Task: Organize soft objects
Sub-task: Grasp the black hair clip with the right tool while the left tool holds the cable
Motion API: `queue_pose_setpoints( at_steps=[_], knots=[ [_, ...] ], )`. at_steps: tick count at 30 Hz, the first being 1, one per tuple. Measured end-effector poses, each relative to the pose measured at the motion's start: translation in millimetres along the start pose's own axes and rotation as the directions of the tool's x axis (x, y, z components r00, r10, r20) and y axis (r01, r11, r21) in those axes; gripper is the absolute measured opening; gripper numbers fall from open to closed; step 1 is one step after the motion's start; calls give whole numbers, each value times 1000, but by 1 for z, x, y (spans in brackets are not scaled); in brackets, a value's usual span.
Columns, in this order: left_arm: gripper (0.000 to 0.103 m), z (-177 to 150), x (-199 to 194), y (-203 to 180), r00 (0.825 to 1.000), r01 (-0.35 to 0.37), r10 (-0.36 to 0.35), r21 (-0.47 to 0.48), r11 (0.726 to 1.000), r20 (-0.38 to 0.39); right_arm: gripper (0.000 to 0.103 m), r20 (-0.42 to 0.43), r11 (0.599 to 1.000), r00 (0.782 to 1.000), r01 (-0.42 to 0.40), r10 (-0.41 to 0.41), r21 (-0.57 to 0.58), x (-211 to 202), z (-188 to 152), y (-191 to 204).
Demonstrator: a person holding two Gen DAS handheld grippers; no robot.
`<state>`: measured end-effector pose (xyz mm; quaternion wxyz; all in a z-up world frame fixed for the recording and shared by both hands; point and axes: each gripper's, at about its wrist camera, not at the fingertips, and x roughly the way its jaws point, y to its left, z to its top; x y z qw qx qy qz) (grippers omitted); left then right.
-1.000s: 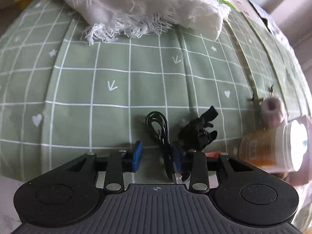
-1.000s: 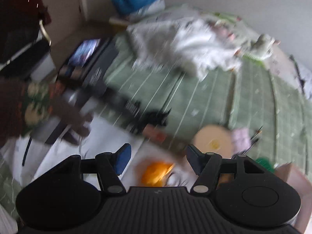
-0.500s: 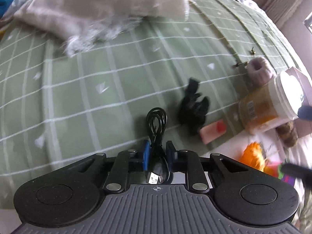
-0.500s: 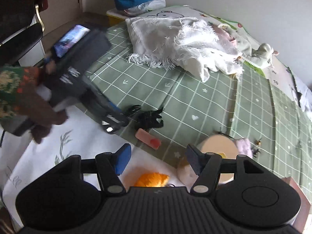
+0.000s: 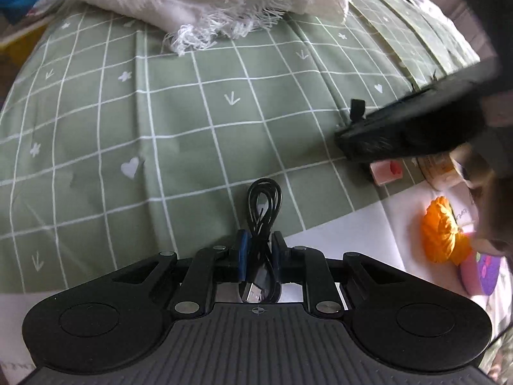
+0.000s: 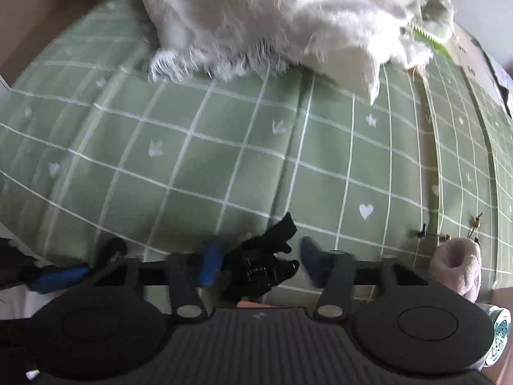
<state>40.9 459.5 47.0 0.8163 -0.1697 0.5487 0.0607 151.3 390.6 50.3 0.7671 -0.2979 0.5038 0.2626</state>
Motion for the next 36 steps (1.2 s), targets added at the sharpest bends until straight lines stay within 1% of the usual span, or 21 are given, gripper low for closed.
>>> queue_pose_setpoints(
  at_steps=[1,2,4,8,11,13,16,18,21,24,27,29,30,32,34,36],
  knots=[
    [19,-1,1,2,1000,9,-9,-15,1000,5,34,-6,1000,1000,-10,10,-13,-3,-2,0],
    [19,-2,1,4,1000,17,-17,-30,999,9,32,4,999,1000,-20,20,-31,-9,-5,0],
    [19,-2,1,6,1000,21,-21,-41,999,13,24,31,995,997,-63,66,-73,-31,-14,-1],
    [19,-2,2,-2,1000,-8,8,-22,1000,15,23,76,983,984,-155,163,-95,-76,-34,-16],
    [18,1,3,-8,1000,-29,30,-14,999,10,23,104,975,972,-201,211,-99,-101,-48,-26],
    [17,3,1,-12,1000,-14,15,-27,1000,9,23,116,964,958,-255,263,-74,-112,-58,-36],
    [15,9,-3,-19,999,43,-42,-55,998,5,23,136,948,939,-313,317,-48,-123,-75,-46],
    [15,15,-4,-26,999,46,-46,-53,998,-6,23,118,945,938,-322,326,-49,-126,-82,-49],
    [15,27,-8,-37,999,42,-41,-57,997,12,23,141,951,941,-306,309,-42,-138,-89,-63],
    [14,43,-21,-49,997,58,-55,-57,997,59,23,200,945,927,-326,317,11,-158,-90,-91],
    [14,51,-33,-58,993,74,-72,-18,997,95,23,298,946,909,-320,292,48,-187,-96,-127],
    [14,50,-35,-59,995,37,-37,4,999,94,23,348,950,901,-303,260,74,-202,-107,-149],
    [14,47,-33,-57,996,23,-24,15,1000,83,23,357,949,898,-304,257,80,-205,-113,-156],
    [16,39,-28,-53,997,1,-3,24,1000,77,23,355,951,898,-302,260,68,-206,-124,-164],
    [18,29,-19,-49,998,-5,3,32,999,61,23,326,956,908,-290,262,39,-199,-133,-158],
    [18,21,-11,-50,998,-39,36,66,997,45,23,287,952,913,-305,290,6,-189,-138,-149]
  ],
)
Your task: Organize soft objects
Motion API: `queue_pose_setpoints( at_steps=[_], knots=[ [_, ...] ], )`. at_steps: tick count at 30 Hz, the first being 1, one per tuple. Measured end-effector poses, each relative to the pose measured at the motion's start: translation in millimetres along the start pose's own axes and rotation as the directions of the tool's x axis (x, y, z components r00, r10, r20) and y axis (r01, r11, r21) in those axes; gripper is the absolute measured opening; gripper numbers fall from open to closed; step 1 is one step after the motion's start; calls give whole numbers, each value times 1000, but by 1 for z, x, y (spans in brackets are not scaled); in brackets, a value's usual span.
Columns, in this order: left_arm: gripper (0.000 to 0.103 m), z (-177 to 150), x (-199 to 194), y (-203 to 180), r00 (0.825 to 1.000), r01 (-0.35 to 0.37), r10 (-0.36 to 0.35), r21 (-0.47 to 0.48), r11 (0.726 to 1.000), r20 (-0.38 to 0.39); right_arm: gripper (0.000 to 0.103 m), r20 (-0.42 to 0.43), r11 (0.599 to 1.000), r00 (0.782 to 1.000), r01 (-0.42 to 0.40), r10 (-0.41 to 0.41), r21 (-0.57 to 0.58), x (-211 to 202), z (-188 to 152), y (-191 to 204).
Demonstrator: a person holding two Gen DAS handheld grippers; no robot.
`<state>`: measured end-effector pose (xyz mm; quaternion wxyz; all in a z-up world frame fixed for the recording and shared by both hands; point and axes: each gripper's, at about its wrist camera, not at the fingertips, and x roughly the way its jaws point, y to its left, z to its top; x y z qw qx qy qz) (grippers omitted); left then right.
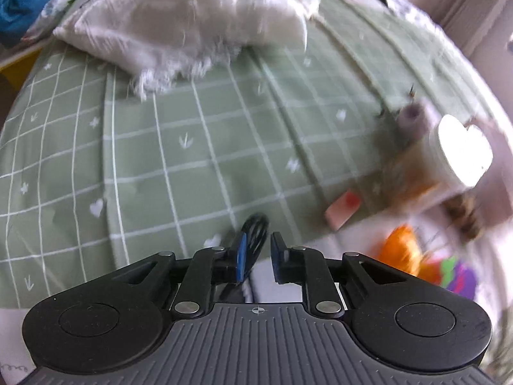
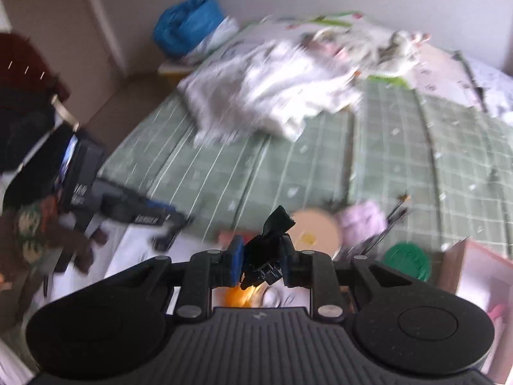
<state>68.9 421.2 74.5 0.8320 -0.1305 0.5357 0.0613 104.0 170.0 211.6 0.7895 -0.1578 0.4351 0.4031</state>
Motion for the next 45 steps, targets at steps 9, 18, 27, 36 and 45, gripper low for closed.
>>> queue_pose_setpoints(
  at_steps=[9,18,27,36,45],
  knots=[
    [22,-20,25,-24,996,-83,86,210,974,-6,23,-72,997,997,-42,37,-64,33,-2,35],
    [19,-16,23,-9,999,-24,26,78,997,-23,23,-135,999,991,-28,23,-36,61,0,41],
    [18,-5,1,-9,999,32,-32,26,999,-9,23,-67,997,998,-15,20,73,49,22,13],
    [13,74,-109,-70,908,245,-251,60,968,336,23,140,982,985,73,-98,175,-35,42,-45],
    [13,112,-151,-213,845,187,-360,412,892,395,23,202,880,914,249,-351,404,-117,2,-160]
  ],
)
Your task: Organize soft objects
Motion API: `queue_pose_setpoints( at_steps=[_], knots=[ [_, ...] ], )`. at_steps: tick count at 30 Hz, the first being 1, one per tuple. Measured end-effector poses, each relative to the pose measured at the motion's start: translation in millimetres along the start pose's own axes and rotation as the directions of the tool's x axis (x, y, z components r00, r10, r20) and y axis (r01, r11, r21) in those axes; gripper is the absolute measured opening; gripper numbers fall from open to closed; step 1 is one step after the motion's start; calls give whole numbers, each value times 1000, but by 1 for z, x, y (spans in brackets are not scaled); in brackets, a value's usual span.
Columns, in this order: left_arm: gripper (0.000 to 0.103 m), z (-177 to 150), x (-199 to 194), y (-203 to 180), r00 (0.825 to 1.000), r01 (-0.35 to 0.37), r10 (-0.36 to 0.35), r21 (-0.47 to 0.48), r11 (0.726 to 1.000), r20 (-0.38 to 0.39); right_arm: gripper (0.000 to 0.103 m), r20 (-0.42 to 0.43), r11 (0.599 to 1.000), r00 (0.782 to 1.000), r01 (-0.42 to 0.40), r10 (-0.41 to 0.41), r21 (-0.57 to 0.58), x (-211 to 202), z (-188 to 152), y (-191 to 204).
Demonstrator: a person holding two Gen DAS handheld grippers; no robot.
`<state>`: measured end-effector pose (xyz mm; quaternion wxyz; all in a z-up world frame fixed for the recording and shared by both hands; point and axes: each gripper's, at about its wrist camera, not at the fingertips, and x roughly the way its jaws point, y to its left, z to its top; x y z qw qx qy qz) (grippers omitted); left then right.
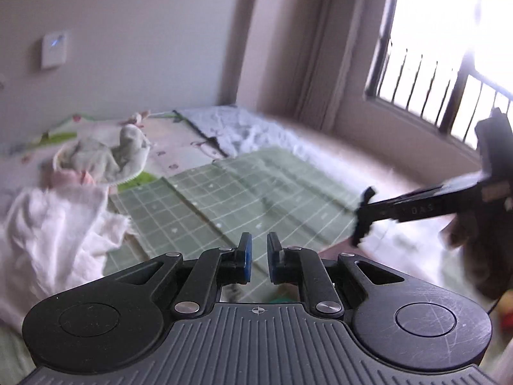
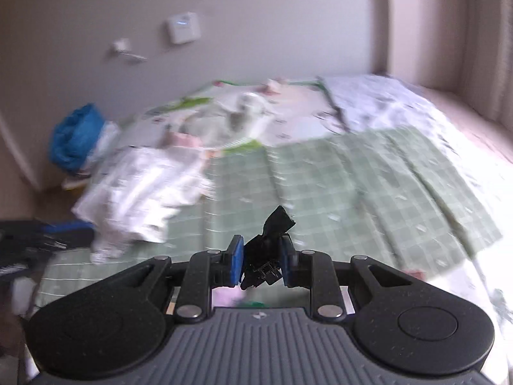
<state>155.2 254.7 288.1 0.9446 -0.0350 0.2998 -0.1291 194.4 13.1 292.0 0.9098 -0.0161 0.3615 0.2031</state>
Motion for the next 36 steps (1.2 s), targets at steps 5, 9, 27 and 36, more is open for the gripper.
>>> queue_pose_setpoints(
  at_steps=[5,9,27,36],
  knots=[
    [13,-40,60,40,972,-138,118,-89,986,-201,23,-159,999,987,12,-5,47,41,-25,-33],
    [13,-95,55,105,969,-146,82,-273,951,-233,20,-250,994,964,-102,88,-43,65,-49,2],
    [21,-219,81,97,876,-80,153,175,981,-458,56,-321,934,939,-218,121,-285,100,-78,117],
    [19,-210,101,105,856,-108,107,27,994,-506,57,-169,887,981,-161,95,-433,95,-88,135]
  ],
)
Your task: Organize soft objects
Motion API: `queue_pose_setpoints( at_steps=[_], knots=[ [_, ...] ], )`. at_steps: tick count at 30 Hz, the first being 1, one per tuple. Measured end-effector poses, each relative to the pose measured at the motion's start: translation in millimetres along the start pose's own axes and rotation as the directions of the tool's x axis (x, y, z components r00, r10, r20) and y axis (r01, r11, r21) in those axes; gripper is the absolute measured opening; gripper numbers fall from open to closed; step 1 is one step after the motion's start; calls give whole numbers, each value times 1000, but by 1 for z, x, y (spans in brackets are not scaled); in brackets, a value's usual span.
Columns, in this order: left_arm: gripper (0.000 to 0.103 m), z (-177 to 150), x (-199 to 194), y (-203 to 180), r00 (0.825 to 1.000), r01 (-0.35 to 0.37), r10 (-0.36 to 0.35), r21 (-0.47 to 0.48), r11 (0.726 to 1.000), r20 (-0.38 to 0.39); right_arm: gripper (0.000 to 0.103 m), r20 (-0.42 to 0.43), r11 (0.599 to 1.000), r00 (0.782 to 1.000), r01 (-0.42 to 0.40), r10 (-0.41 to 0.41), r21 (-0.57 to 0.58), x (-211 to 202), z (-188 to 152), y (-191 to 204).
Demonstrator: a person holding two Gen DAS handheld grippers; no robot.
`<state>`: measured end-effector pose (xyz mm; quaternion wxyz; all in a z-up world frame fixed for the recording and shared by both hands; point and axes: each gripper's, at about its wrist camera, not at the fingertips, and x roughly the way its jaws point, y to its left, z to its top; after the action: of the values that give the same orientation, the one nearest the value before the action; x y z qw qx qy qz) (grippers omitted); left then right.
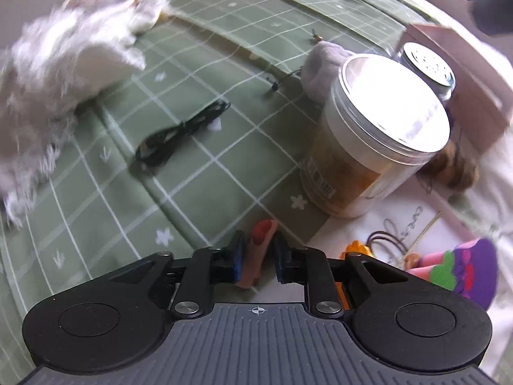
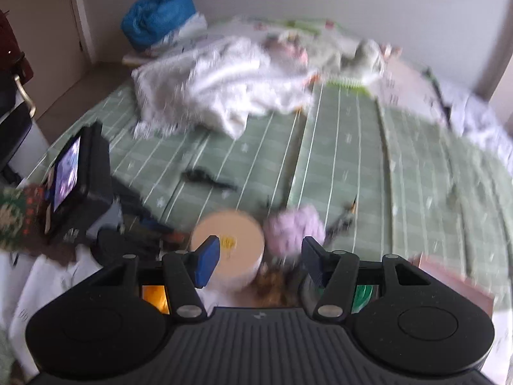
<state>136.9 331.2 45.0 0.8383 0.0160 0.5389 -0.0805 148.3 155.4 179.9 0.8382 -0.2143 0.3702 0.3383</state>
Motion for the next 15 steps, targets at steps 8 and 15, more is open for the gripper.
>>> queue_pose_setpoints(
  at_steps=[8,15],
  knots=[
    [13,-32,-34,36,995,96,-92,-153,984,35,58,-120,977,986,-96,120,190,78,71,15],
    [12,-71,-58,92,979,197,-161,-389,900,123,57,-360,992,929,38,-81,-123,197,114,90]
  ],
)
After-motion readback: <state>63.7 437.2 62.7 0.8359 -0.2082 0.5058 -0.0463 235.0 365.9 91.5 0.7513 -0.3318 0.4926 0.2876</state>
